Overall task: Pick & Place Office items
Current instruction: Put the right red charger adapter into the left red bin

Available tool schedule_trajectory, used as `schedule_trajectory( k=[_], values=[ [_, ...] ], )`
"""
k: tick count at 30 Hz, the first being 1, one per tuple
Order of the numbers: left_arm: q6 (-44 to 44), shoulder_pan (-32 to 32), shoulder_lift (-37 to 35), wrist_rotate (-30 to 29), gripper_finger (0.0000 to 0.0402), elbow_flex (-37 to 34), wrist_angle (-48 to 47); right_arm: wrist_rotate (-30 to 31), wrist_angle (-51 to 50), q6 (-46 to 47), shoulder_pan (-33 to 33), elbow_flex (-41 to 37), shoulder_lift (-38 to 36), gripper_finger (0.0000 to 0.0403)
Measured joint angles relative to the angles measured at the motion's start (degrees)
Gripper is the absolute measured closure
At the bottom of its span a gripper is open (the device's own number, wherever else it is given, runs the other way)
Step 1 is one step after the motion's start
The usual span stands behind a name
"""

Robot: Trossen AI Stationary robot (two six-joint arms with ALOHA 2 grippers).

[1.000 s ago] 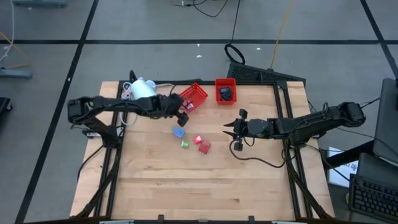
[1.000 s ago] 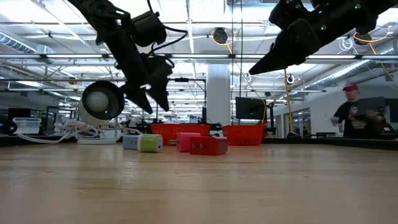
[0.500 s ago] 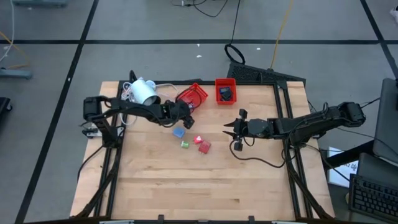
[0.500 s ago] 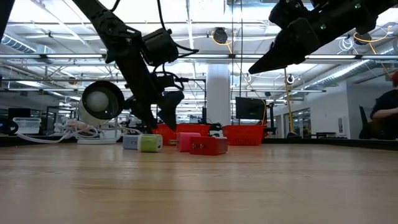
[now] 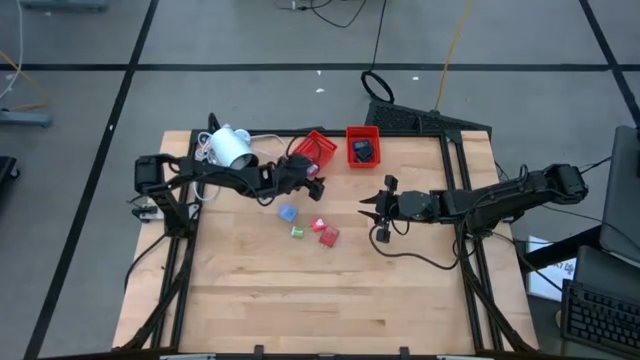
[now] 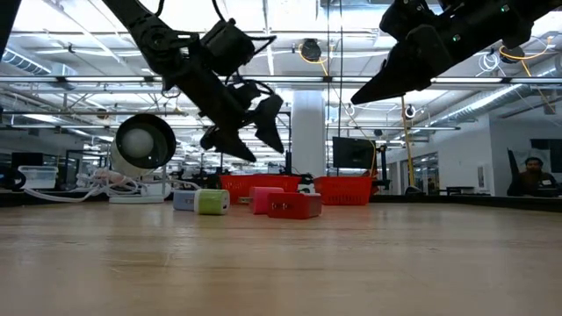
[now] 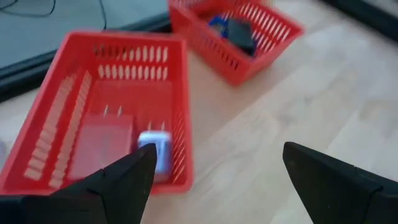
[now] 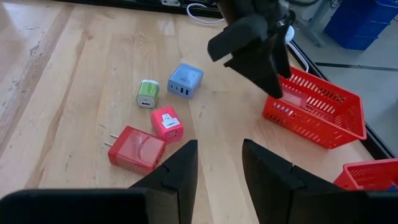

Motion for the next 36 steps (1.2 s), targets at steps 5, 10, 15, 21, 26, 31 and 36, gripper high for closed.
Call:
schedule_trajectory(
  k=[5, 10, 15, 21, 26, 31, 36],
  values=[
    [0.53, 0.02, -0.02, 5.24, 0.0052, 0.0, -1.62, -0.01, -0.03, 0.01, 0.0, 0.0, 0.0, 0.0287],
    [-4.05, -0.3, 0.88, 6.67, 0.0053, 0.0, -9.2, -0.01, -0.02, -0.02, 0.0, 0.0, 0.0, 0.0287],
    [-5.25, -0.96, 4.94, 1.94, 0.0053, 0.04, -5.08, -0.01, 0.61, -0.16, 0.0, 0.0, 0.0, 0.0287],
    [-4.7, -0.89, 9.07, 1.19, 0.0053, -0.02, 6.16, 0.01, 0.85, -0.18, 0.0, 0.0, 0.0, 0.0287],
    [-2.88, -1.22, 11.36, 0.4, 0.0053, 0.06, 15.65, 0.01, 0.85, -0.18, 0.0, 0.0, 0.0, 0.0287],
    [-1.01, -1.16, 11.84, -2.01, 0.0053, 0.02, 20.05, 0.01, 0.78, -0.18, 0.0, 0.0, 0.0, 0.0287],
    [3.93, -1.72, 8.84, 3.18, 0.0053, 0.02, 18.28, 0.01, 0.64, -0.03, 0.0, 0.0, 0.0, 0.0287]
  ],
)
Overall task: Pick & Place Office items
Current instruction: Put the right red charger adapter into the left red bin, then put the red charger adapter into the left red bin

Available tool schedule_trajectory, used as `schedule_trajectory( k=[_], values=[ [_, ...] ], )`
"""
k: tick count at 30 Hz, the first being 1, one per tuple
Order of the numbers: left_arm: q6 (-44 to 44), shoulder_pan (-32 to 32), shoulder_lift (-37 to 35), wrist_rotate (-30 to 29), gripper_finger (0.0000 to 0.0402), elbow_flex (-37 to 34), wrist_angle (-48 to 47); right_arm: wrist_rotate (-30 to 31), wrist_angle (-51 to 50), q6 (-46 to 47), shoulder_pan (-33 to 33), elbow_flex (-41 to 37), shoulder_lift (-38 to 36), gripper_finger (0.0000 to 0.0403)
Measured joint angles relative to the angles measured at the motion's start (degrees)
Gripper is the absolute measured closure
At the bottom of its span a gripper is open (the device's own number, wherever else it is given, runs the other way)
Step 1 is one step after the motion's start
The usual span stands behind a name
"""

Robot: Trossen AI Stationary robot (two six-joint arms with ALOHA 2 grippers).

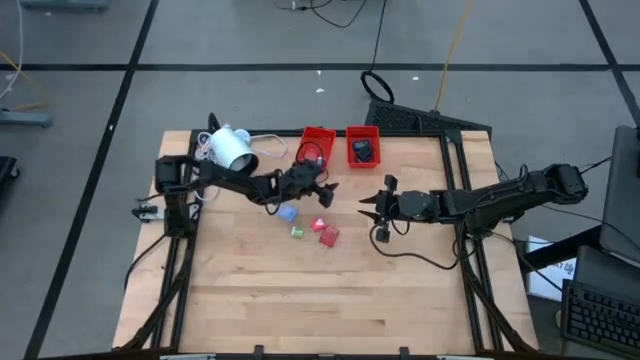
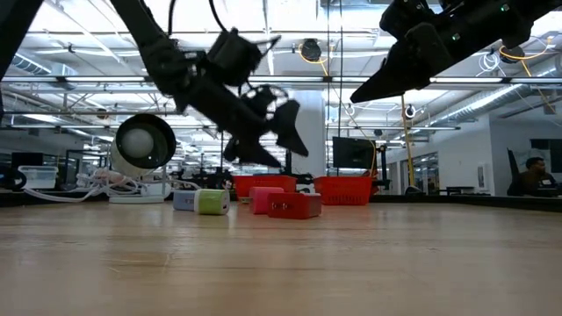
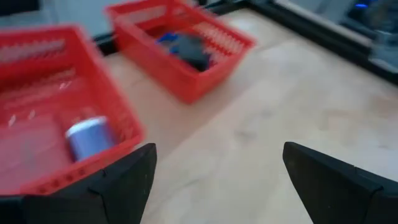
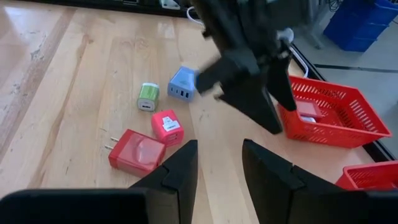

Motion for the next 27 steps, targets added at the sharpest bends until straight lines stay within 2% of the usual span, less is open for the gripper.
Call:
schedule_trajectory(
  k=[5, 9, 14, 19, 27],
  values=[
    [3.68, -2.6, -7.59, 1.72, 0.0053, 0.02, -9.64, -0.14, -0.02, 0.35, 0.18, 0.0, 0.0, 0.0287],
    [6.8, -5.74, -14.49, -0.25, 0.0053, -0.06, -16.81, -2.46, 0.04, 0.48, 0.22, 0.0, 0.0, 0.0287],
    [12.16, -11.81, -21.53, -6.09, 0.0053, -4.33, -13.96, -5.66, 0.21, 0.73, 0.24, 0.0, 0.0, 0.0287],
    [12.43, -16.02, -28.62, -13.01, 0.0053, -11.69, -11.18, -9.01, 2.46, 2.43, 0.24, -0.05, 1.47, 0.0287],
    [12.85, -19.47, -40.31, -14.2, 0.0053, -18.0, -10.49, -18.09, 21.22, 1.73, 0.35, -4.33, 10.63, 0.0287]
  ],
)
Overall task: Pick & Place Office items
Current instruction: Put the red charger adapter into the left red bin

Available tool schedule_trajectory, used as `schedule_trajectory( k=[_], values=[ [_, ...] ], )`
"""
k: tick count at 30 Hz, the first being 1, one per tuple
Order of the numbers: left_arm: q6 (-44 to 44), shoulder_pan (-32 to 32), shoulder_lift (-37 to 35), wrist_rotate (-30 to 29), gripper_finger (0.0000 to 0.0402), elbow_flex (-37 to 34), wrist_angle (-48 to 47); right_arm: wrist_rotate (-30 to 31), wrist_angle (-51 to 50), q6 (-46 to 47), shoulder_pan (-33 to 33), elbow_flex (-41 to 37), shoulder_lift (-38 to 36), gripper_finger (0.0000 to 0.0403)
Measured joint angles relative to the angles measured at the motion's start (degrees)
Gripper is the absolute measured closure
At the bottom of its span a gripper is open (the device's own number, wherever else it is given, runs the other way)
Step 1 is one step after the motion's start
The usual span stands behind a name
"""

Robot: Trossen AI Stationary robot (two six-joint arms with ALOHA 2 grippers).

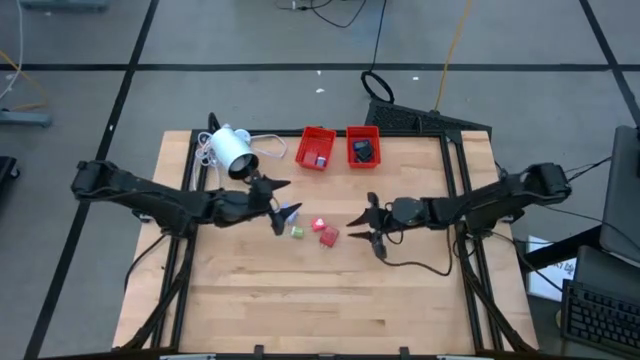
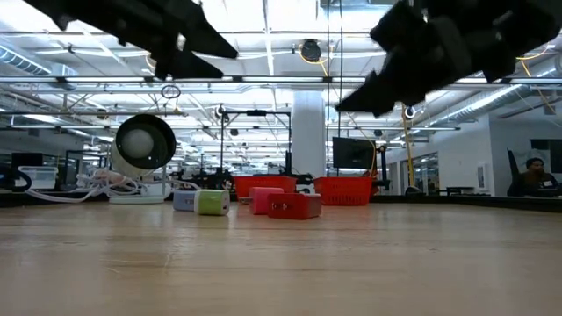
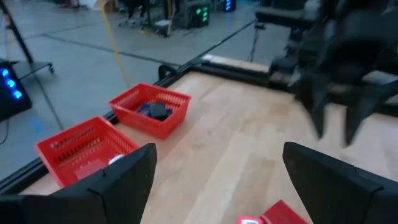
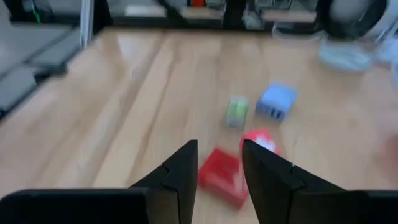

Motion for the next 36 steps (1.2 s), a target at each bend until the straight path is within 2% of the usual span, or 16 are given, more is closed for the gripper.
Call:
schedule_trajectory(
  k=[5, 9, 14, 18, 24, 32, 34, 36],
  values=[
    [0.54, -1.03, -5.7, -0.6, 0.0053, -2.66, 0.08, 0.26, 2.32, 0.66, 0.0, -0.16, 8.75, 0.0269],
    [-0.35, -0.91, -6.89, -1.0, 0.0053, -4.03, -0.07, 0.24, 6.82, 0.09, 0.26, 1.07, 15.64, 0.0217],
    [-1.43, -0.64, -6.29, -3.11, 0.0053, -4.76, -0.02, 0.3, 7.13, -0.3, -0.33, 4.45, 21.59, 0.014],
    [-1.9, -0.01, -5.28, -3.02, 0.0053, -4.85, -0.11, 0.33, 7.11, 0.22, -1.59, 5.96, 24.56, 0.0105],
    [-2.6, 0.38, -3.86, -2.99, 0.0053, -4.82, -0.12, -0.66, 6.36, 2.92, -2.14, 5.92, 25.57, 0.01],
    [-3.34, 0.63, -2.76, -2.97, 0.0053, -4.82, -0.08, -16.61, 6.45, 9.57, -0.87, 5.92, 25.56, 0.0117],
    [-3.57, 0.92, -2.76, -2.99, 0.0053, -4.82, 0.1, -18.04, 6.77, 9.77, 0.08, 5.92, 25.57, 0.012],
    [-4.08, 1.21, -2.76, -2.97, 0.0053, -4.82, 0.04, -16.53, 7.19, 7.63, 1.08, 5.92, 25.54, 0.0121]
  ],
)
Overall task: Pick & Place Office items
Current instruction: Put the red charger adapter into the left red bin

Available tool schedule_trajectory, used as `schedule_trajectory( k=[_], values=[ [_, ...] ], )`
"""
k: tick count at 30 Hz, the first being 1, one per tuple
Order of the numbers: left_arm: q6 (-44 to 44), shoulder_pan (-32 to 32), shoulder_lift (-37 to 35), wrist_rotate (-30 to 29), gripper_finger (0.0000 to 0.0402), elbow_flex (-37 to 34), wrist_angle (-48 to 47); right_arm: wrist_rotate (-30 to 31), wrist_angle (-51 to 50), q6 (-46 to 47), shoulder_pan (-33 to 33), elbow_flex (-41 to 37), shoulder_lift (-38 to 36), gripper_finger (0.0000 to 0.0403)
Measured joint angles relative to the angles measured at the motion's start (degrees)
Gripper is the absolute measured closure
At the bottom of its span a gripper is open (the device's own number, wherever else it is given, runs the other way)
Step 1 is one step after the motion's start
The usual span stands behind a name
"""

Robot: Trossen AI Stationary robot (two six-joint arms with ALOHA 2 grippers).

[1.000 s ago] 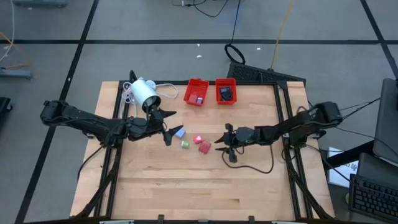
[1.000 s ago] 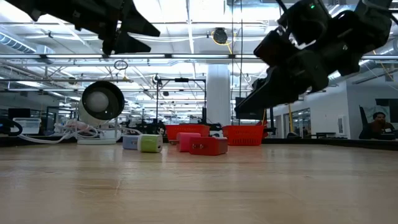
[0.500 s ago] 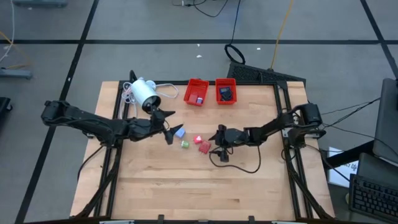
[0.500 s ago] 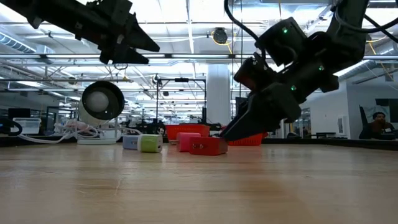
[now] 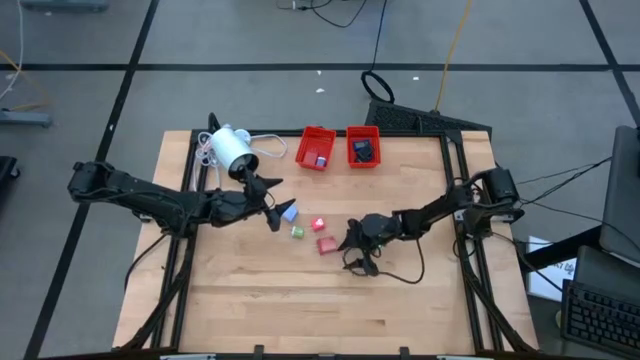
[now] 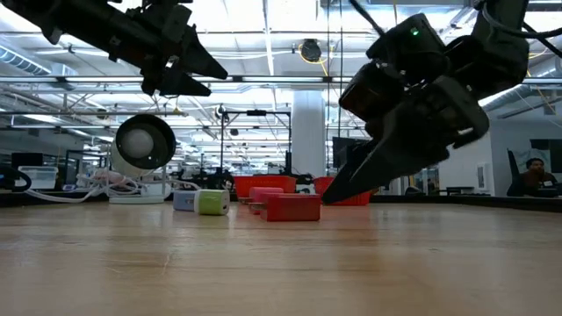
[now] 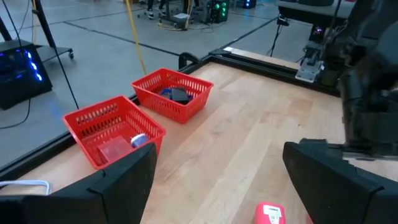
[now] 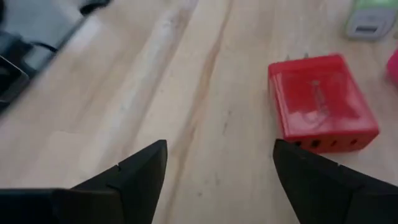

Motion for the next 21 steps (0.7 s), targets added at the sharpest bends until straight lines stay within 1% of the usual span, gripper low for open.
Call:
schedule_trajectory(
  k=[2, 5, 8, 15, 18, 21],
  values=[
    [-0.61, 0.19, 0.0, 0.05, 0.0053, 0.0, -0.03, 3.86, -0.12, -3.62, 0.96, 0.0, 0.0, 0.0121],
    [-0.66, 0.18, 0.0, 0.24, 0.0053, 0.0, -0.05, 11.79, -0.1, -8.34, 1.83, 0.0, 0.0, 0.0122],
    [-0.72, 0.18, 0.0, 0.91, 0.0053, 0.0, -0.05, 15.69, -0.57, -9.2, 1.79, 0.0, 0.0, 0.012],
    [-0.5, 0.18, 0.0, 1.29, 0.0053, 0.0, -0.05, 16.88, -1.92, -8.85, -1.47, 0.63, 0.0, 0.0101],
    [-0.48, 0.18, 0.0, 1.29, 0.0053, 0.0, -0.06, 14.3, -1.88, -6.25, -2.51, 2.01, 0.76, 0.0101],
    [-0.44, 0.18, 0.0, 1.29, 0.0053, 0.0, -0.07, 11.1, -2.45, -5.9, -2.09, 2.96, 2.1, 0.0108]
  ],
)
